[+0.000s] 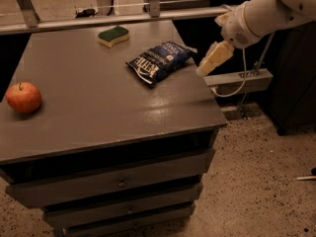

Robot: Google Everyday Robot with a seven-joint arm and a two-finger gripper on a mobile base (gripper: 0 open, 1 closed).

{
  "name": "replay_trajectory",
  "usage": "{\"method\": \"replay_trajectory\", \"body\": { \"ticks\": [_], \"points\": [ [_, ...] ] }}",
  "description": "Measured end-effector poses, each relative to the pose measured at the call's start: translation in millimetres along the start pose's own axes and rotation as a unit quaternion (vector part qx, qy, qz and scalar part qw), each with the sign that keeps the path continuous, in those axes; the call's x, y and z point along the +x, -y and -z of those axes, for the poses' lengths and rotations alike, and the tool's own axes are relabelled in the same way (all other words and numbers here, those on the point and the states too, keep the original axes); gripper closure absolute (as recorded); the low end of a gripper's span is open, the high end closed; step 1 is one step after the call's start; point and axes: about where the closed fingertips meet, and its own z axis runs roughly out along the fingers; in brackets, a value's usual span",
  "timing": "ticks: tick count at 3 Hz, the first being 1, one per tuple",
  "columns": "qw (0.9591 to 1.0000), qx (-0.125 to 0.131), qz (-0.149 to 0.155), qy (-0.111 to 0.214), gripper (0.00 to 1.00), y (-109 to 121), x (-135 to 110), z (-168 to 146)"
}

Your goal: Pick blue chip bag

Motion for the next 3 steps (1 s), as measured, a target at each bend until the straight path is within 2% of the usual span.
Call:
{"method": "replay_trajectory", "body": {
  "ticks": [1, 2, 3],
  "points": [
    [0.999, -0.016, -0.021, 0.036, 0.0, 15.1, -5.8, -39.5],
    [0.9957, -0.033, -0.047, 0.073, 0.0, 25.9, -10.4, -71.0],
    [0.9921, -0.049, -0.065, 0.095, 0.0, 27.8, -14.1, -93.9]
  ]
}}
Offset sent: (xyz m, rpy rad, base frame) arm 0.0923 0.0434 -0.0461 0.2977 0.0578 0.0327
